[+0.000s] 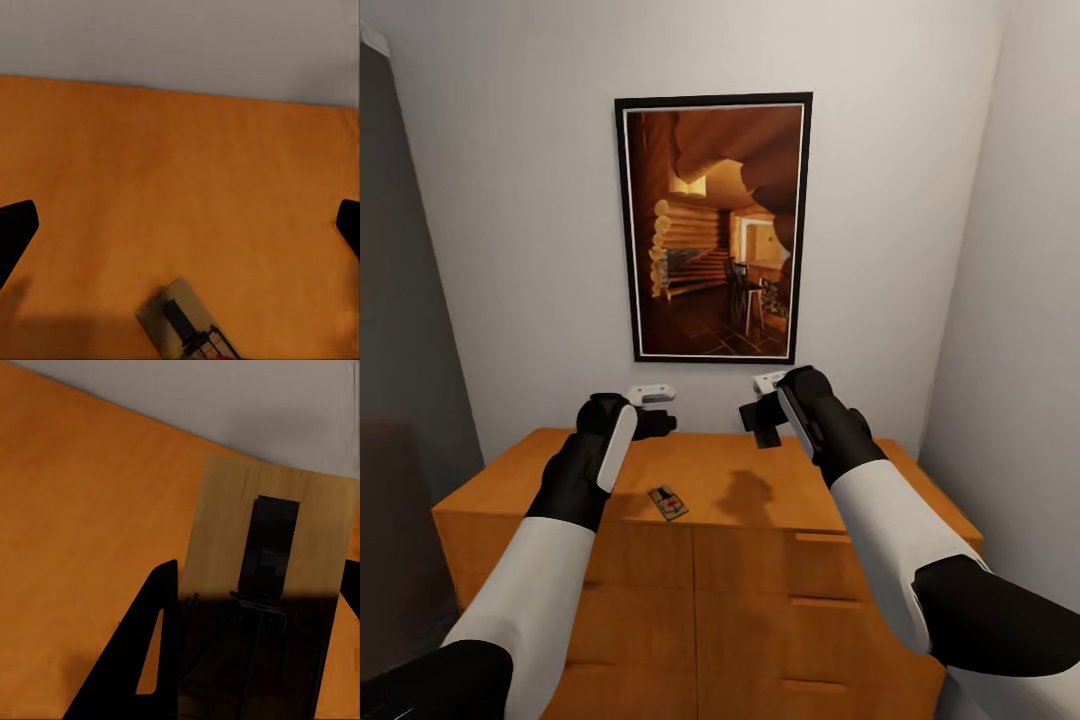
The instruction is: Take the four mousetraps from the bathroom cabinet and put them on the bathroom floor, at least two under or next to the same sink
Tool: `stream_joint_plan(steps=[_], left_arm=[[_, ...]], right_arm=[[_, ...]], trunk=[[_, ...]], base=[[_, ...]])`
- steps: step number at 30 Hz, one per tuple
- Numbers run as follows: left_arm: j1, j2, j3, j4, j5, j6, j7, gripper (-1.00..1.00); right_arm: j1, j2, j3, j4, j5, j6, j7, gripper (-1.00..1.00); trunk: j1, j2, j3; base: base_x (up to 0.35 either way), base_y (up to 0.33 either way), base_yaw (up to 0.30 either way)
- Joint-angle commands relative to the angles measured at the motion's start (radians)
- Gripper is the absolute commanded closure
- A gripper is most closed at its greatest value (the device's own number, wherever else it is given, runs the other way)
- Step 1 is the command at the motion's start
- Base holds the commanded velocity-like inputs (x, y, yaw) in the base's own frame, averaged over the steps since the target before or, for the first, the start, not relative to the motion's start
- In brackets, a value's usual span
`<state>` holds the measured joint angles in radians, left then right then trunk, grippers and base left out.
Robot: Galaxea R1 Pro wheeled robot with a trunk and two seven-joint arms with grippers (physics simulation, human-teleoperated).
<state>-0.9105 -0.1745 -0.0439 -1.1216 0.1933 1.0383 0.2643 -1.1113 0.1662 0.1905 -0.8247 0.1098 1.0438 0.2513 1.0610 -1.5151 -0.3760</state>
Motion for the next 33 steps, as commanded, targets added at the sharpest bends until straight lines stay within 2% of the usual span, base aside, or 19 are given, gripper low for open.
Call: stream_joint_plan(steps=[1, 11, 16, 28, 33], left_arm=[[-0.001, 0.000, 0.000, -0.001, 0.013, 0.003, 0.010, -1.00], [0.001, 0.000, -0.001, 0.025, 0.020, 0.001, 0.011, -1.00], [0.003, 0.000, -0.002, 0.036, 0.020, 0.000, 0.035, -1.00], [0.005, 0.000, -0.001, 0.040, 0.017, 0.000, 0.054, -1.00], [0.006, 0.000, 0.000, 0.041, 0.015, 0.000, 0.071, -1.00]], right_arm=[[-0.001, -0.001, 0.000, -0.001, 0.009, 0.003, 0.011, 1.00], [-0.001, -0.006, -0.002, -0.001, 0.008, 0.003, 0.011, 1.00], [-0.001, -0.006, -0.002, -0.001, 0.008, 0.003, 0.010, 1.00], [-0.001, -0.005, 0.000, 0.002, 0.005, 0.003, 0.004, 1.00], [-0.001, -0.005, 0.001, 0.002, 0.006, 0.003, 0.005, 1.00]], trunk=[[0.000, -0.001, -0.001], [0.000, -0.001, 0.003], [0.000, -0.001, 0.004], [0.000, -0.001, 0.005], [0.000, -0.001, 0.005]], base=[[0.000, 0.000, -0.164], [0.000, 0.000, -0.221], [0.000, 0.000, -0.193], [-0.006, 0.000, -0.025], [-0.216, 0.000, -0.001]])
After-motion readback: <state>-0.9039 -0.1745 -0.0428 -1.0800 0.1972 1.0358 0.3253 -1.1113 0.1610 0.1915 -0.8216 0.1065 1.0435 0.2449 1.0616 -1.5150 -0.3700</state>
